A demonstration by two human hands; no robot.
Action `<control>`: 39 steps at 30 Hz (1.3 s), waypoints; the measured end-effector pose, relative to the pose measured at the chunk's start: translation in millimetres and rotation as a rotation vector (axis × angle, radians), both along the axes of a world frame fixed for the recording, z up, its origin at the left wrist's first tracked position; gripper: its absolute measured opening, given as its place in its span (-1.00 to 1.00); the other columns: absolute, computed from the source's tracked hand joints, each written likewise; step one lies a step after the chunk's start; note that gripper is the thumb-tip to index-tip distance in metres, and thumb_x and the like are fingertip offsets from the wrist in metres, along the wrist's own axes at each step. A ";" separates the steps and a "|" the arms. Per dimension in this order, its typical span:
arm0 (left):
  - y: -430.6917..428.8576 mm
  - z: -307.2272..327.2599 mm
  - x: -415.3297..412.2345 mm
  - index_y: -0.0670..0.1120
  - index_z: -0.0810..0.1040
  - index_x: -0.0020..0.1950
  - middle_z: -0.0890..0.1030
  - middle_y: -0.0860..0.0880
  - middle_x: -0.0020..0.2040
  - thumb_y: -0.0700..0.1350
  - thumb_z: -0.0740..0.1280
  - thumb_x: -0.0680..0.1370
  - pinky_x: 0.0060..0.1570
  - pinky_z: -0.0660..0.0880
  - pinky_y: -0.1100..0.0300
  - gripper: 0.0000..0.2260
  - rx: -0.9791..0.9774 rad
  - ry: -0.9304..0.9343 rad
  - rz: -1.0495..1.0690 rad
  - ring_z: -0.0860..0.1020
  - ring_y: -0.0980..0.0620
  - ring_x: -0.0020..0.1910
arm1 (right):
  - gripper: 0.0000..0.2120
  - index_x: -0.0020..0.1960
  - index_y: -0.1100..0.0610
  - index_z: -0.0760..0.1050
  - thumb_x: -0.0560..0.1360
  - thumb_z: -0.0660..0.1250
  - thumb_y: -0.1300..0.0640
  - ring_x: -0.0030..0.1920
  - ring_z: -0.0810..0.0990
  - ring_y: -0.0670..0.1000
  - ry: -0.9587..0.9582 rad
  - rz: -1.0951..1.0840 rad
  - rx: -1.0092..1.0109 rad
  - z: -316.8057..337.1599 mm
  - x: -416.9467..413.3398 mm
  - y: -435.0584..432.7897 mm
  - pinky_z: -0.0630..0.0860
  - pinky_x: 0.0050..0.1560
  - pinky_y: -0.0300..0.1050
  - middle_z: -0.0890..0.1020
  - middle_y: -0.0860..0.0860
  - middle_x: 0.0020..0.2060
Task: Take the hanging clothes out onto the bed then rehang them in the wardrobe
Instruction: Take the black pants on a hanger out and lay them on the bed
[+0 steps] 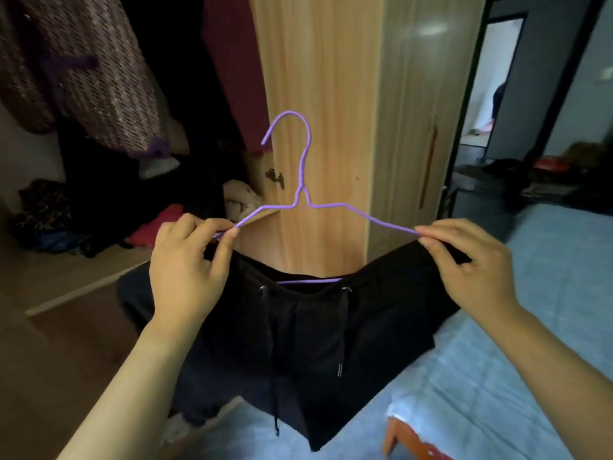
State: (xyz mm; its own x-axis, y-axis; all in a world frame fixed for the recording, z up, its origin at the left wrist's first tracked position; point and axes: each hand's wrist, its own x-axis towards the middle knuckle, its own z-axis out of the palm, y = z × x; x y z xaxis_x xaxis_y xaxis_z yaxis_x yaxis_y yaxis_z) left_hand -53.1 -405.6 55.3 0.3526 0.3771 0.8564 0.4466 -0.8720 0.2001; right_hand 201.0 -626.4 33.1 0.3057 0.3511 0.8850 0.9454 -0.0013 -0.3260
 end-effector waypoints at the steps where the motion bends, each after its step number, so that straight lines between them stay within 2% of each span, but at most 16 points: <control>1: -15.6 -5.4 8.4 -0.10 0.62 -0.02 0.50 -0.06 -0.22 0.01 0.24 0.57 -0.14 0.18 0.22 -0.77 -0.014 0.009 -0.029 0.46 -0.16 -0.21 | -0.86 -0.02 0.16 0.64 0.50 0.33 0.17 -0.10 0.56 -0.13 0.013 -0.024 -0.007 -5.4 2.0 -22.5 0.42 0.03 -0.38 0.61 -0.02 -0.14; 4: -61.8 -23.4 40.7 -0.13 0.60 -0.07 0.49 -0.05 -0.22 0.00 0.24 0.56 -0.15 0.15 0.23 -0.76 -0.061 0.034 -0.128 0.44 -0.17 -0.22 | -0.84 -0.01 0.11 0.64 0.50 0.31 0.11 -0.09 0.54 -0.17 0.049 -0.142 -0.047 -21.2 8.4 -91.5 0.41 -0.01 -0.43 0.60 -0.06 -0.13; 8: -124.0 -45.0 91.4 -0.10 0.60 -0.06 0.40 0.07 -0.22 -0.01 0.24 0.56 -0.15 0.14 0.24 -0.79 -0.113 0.056 -0.280 0.45 -0.17 -0.21 | -0.83 -0.02 0.05 0.65 0.50 0.30 0.09 -0.09 0.55 -0.16 0.113 -0.315 -0.082 -37.1 18.2 -181.6 0.45 -0.07 -0.35 0.60 -0.08 -0.12; 11: -168.3 -55.2 133.1 -0.08 0.61 -0.03 0.50 -0.01 -0.21 0.02 0.22 0.56 -0.12 0.18 0.23 -0.77 -0.155 0.094 -0.410 0.49 -0.16 -0.18 | -0.85 -0.03 0.04 0.65 0.50 0.31 0.11 -0.08 0.55 -0.15 0.166 -0.451 -0.088 -48.6 24.0 -246.4 0.43 -0.04 -0.37 0.59 -0.10 -0.11; 14: -215.4 -66.6 177.9 -0.06 0.61 -0.05 0.51 -0.01 -0.20 0.04 0.22 0.56 -0.11 0.22 0.23 -0.76 -0.190 0.138 -0.563 0.49 -0.14 -0.17 | -0.86 -0.03 0.04 0.65 0.50 0.32 0.13 -0.08 0.56 -0.12 0.203 -0.597 -0.076 -62.8 26.6 -311.4 0.45 -0.03 -0.31 0.60 -0.05 -0.07; 20: -314.9 -97.8 275.9 -0.04 0.62 -0.09 0.56 0.02 -0.19 0.06 0.21 0.55 -0.09 0.18 0.28 -0.74 -0.244 0.248 -0.831 0.50 -0.11 -0.18 | -0.81 -0.03 0.08 0.64 0.51 0.25 0.09 -0.05 0.50 -0.23 0.261 -0.885 -0.129 -80.9 36.7 -427.2 0.33 0.00 -0.50 0.61 -0.07 -0.10; 25: -389.8 -102.2 376.4 -0.03 0.63 -0.08 0.46 0.10 -0.25 0.07 0.23 0.53 -0.12 0.16 0.34 -0.75 -0.298 0.248 -0.982 0.47 -0.06 -0.18 | -0.83 -0.02 0.09 0.63 0.52 0.26 0.14 -0.07 0.50 -0.21 0.254 -1.072 -0.118 -78.2 85.0 -495.0 0.38 -0.04 -0.42 0.58 -0.11 -0.11; 31: -457.0 -92.4 514.4 -0.03 0.63 -0.09 0.53 0.05 -0.22 0.05 0.26 0.51 -0.09 0.20 0.50 -0.78 -0.342 0.246 -1.113 0.48 -0.06 -0.15 | -0.84 -0.01 0.10 0.62 0.51 0.30 0.27 -0.05 0.53 -0.14 0.278 -1.173 -0.086 -64.5 181.0 -551.7 0.40 0.01 -0.37 0.60 -0.08 -0.10; 35: -481.5 -105.3 599.4 -0.03 0.62 -0.10 0.54 0.00 -0.24 0.11 0.19 0.51 -0.17 0.18 0.33 -0.71 -0.308 0.264 -1.140 0.47 -0.08 -0.17 | -0.83 -0.01 0.10 0.61 0.50 0.31 0.30 -0.06 0.53 -0.14 0.301 -1.161 -0.105 -73.2 251.1 -575.8 0.40 -0.01 -0.37 0.60 -0.07 -0.10; 39: -489.9 -143.3 667.0 -0.02 0.62 -0.07 0.52 0.05 -0.24 0.15 0.17 0.51 -0.15 0.27 0.21 -0.67 -0.309 0.377 -1.124 0.48 -0.08 -0.15 | -0.84 -0.02 0.10 0.62 0.49 0.33 0.29 -0.08 0.53 -0.13 0.393 -1.113 -0.148 -106.6 328.4 -590.4 0.40 -0.03 -0.38 0.60 -0.04 -0.13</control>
